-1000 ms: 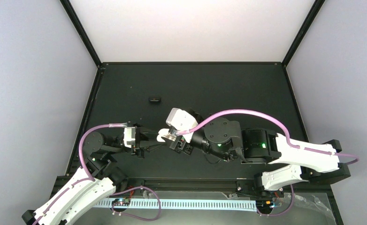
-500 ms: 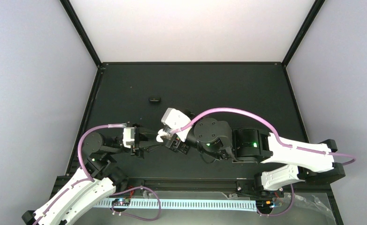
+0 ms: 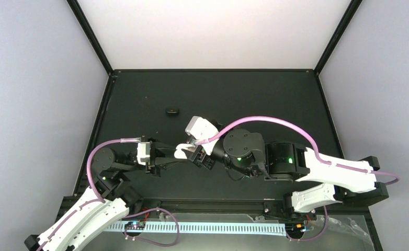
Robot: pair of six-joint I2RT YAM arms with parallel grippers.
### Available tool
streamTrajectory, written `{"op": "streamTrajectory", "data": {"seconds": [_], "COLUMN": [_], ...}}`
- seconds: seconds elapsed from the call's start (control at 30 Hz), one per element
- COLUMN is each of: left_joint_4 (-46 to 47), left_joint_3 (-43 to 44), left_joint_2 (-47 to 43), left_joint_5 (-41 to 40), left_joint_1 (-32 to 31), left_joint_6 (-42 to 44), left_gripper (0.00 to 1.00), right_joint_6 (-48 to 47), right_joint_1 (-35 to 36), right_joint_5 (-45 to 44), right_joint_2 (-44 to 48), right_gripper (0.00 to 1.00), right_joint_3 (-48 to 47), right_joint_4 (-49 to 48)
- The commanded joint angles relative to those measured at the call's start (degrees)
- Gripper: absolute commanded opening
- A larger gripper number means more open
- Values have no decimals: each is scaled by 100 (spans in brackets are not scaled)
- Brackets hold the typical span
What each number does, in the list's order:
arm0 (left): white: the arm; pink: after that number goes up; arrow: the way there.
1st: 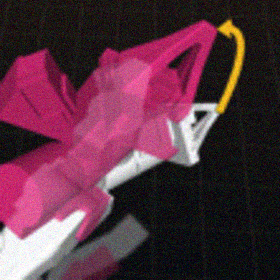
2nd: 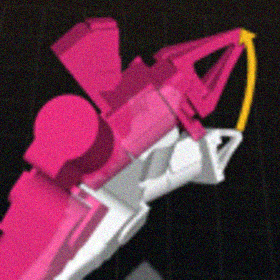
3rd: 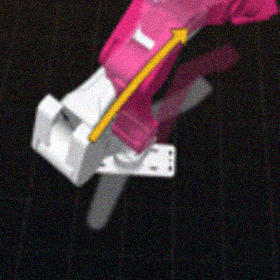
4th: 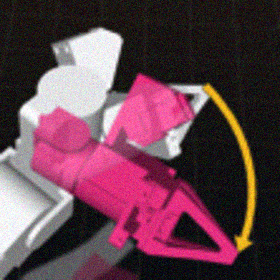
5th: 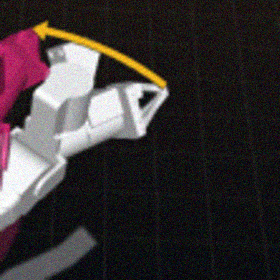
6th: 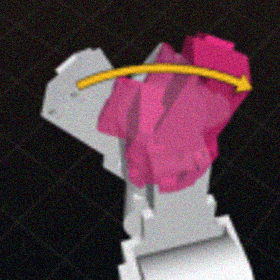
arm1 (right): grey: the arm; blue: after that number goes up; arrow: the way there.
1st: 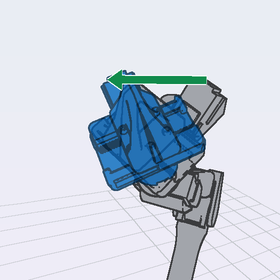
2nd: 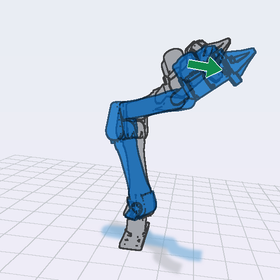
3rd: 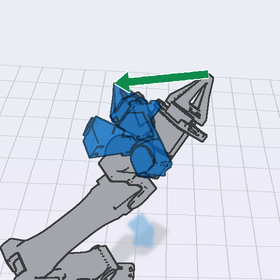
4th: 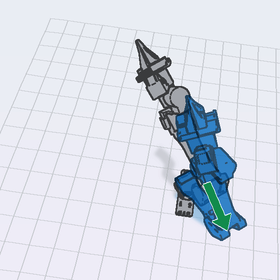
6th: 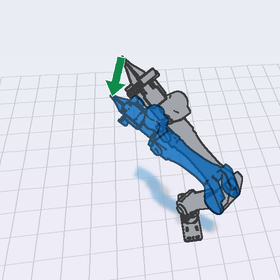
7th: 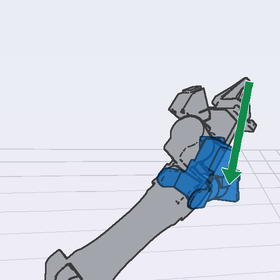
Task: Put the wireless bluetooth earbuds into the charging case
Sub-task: Place the earbud in the charging case.
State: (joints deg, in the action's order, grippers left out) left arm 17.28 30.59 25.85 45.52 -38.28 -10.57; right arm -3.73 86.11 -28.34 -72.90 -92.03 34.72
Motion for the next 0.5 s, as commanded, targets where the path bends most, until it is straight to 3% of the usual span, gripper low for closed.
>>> {"op": "streamTrajectory", "data": {"seconds": [0.0, 0.47], "left_joint_4": [170, 122], "left_joint_3": [48, 123], "left_joint_2": [-49, -96], "left_joint_5": [43, -3], "left_joint_1": [-14, -20], "left_joint_6": [-6, -24], "left_gripper": [2, 2], "right_joint_6": [108, 169], "right_joint_1": [-41, -44], "right_joint_5": [-33, 160], "right_joint_2": [3, 77], "right_gripper": [72, 71], "right_joint_3": [67, -157], "right_joint_4": [71, 397]}}
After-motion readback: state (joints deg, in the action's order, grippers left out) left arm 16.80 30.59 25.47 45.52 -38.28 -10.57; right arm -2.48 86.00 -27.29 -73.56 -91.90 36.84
